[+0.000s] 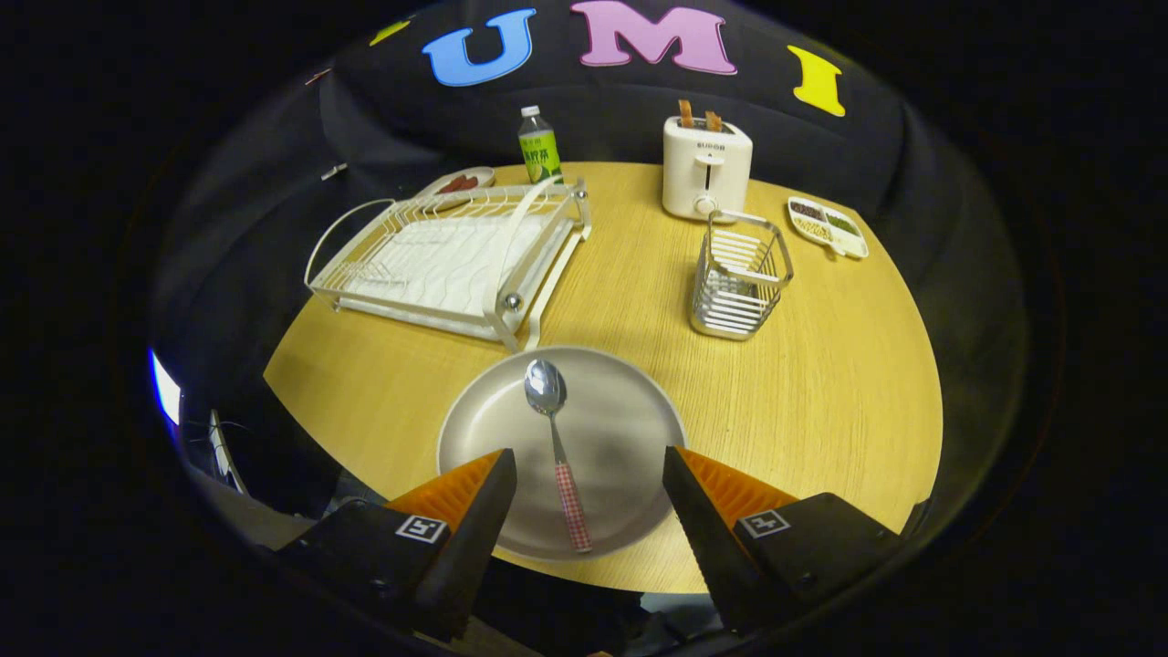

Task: Take the plate from the dish rack, then take the spoon from the basket and place it into the plate.

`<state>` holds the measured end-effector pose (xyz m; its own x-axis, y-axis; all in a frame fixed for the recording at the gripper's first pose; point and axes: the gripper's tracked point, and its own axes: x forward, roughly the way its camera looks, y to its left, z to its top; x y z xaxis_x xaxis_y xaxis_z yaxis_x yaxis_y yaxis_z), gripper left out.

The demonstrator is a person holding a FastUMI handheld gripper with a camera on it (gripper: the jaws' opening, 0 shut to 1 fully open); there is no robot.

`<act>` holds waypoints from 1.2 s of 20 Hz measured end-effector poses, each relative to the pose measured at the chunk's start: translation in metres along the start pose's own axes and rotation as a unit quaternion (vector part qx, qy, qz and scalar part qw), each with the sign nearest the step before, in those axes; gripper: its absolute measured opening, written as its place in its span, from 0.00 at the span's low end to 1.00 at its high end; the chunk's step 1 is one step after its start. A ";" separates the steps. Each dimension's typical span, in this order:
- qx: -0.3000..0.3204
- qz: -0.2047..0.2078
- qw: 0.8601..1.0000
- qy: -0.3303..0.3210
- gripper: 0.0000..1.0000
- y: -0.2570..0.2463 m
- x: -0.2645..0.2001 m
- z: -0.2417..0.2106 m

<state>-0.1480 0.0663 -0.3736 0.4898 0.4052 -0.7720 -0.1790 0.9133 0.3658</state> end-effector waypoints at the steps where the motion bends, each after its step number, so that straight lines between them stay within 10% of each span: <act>1: -0.005 -0.006 1.000 -0.024 1.00 -0.001 -0.007 0.017; 12: -0.040 -0.072 0.951 -0.297 0.99 -0.023 -0.165 0.249; 24: -0.082 -0.102 0.897 -0.422 0.98 -0.062 -0.287 0.308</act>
<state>-0.0146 -0.1192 -0.0144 0.9859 0.1164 -0.1205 -0.1010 0.9867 0.1271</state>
